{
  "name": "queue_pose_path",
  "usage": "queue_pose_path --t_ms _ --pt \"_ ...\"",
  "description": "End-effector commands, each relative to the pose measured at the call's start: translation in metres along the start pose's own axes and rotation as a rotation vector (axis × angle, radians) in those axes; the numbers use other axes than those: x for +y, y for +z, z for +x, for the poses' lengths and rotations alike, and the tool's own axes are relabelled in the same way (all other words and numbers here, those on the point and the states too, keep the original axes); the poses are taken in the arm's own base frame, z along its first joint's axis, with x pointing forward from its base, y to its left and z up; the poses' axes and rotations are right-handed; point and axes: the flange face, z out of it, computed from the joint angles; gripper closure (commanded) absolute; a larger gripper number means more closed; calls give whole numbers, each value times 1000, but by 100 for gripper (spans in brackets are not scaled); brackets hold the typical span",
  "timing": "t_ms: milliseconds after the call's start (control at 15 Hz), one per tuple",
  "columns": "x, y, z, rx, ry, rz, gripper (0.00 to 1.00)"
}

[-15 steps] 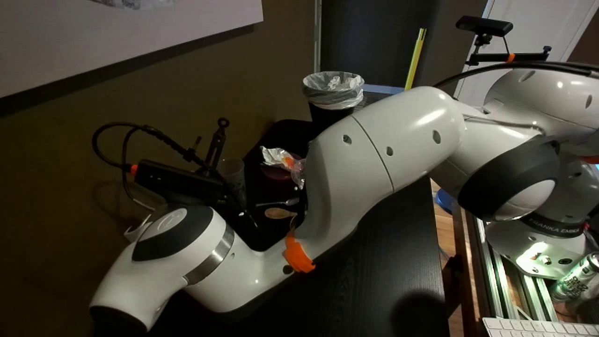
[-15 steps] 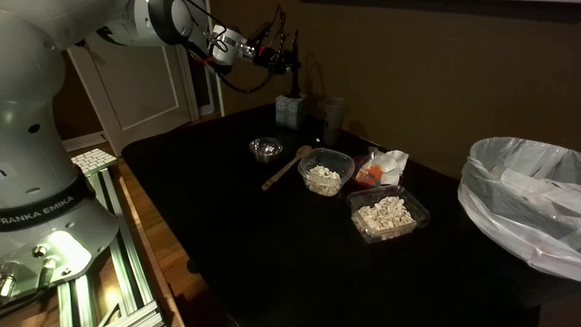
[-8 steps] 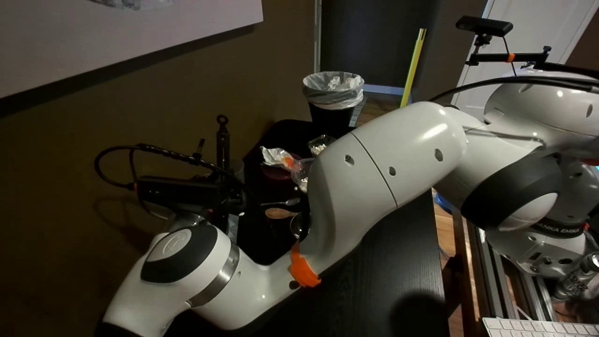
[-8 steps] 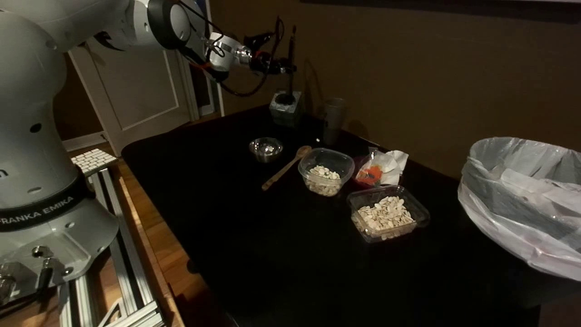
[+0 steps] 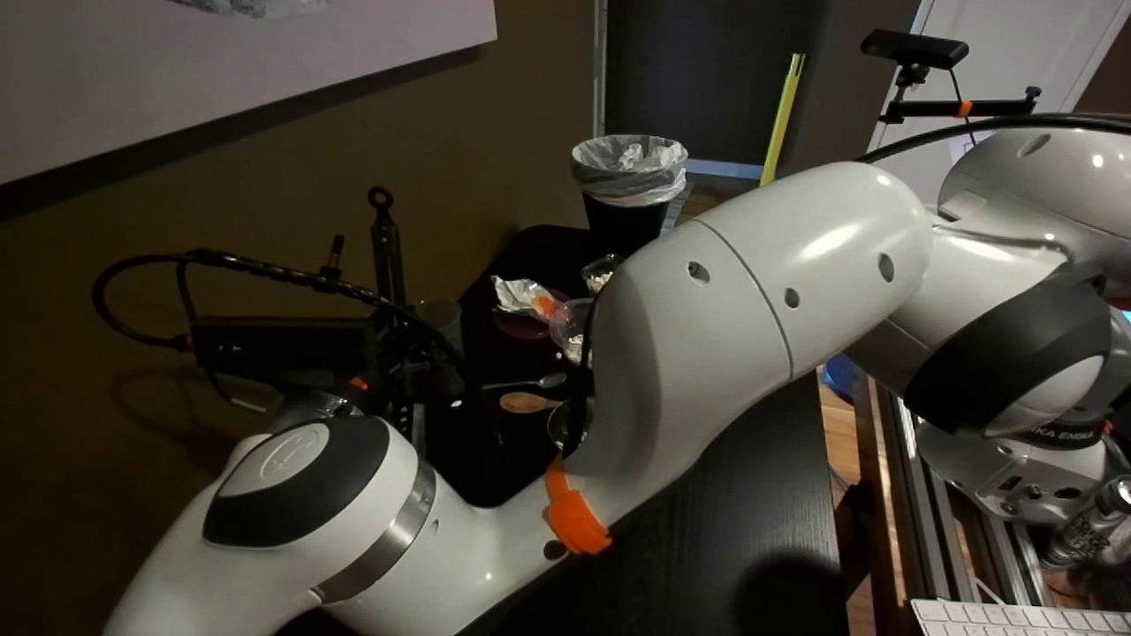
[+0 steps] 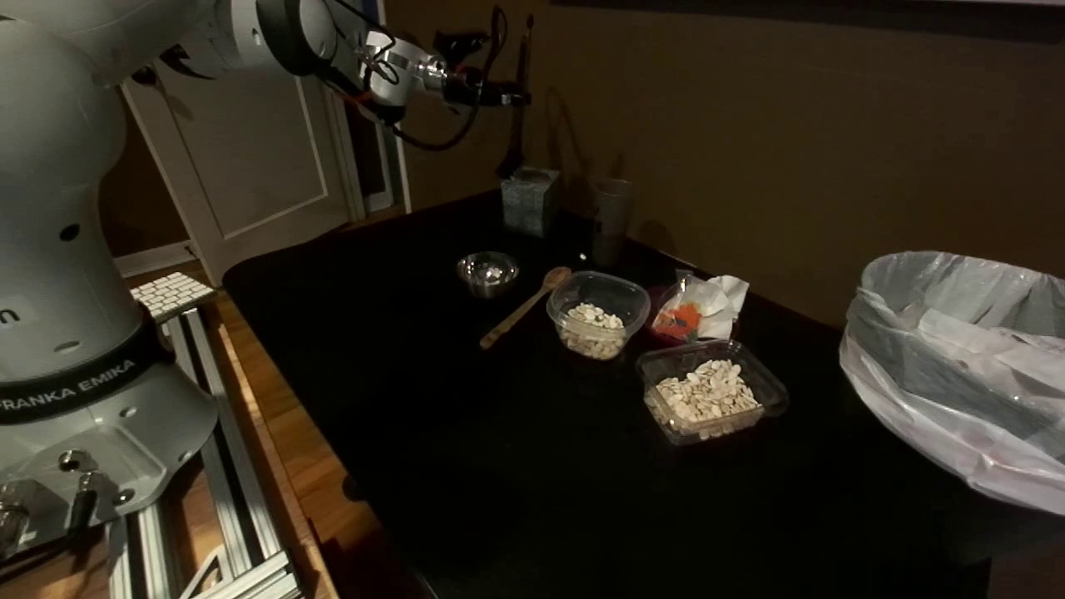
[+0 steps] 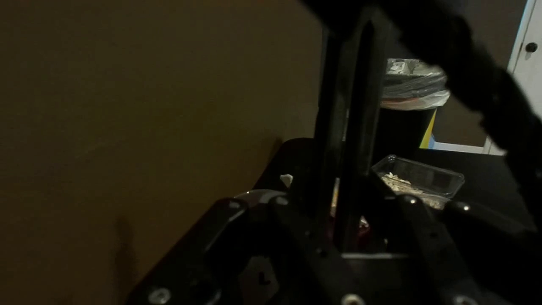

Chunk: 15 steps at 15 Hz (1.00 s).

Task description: Put the tongs in the tissue paper dispenser

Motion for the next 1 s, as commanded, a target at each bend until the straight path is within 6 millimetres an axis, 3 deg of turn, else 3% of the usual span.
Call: queue_pose_path --t_ms 0,267,733,933 --pt "7 9 26 -51 17 -41 91" --pt "7 27 46 -78 7 -26 91" --pt "9 -23 -33 -55 57 -81 91" --pt "13 -31 -49 -91 115 -120 91"
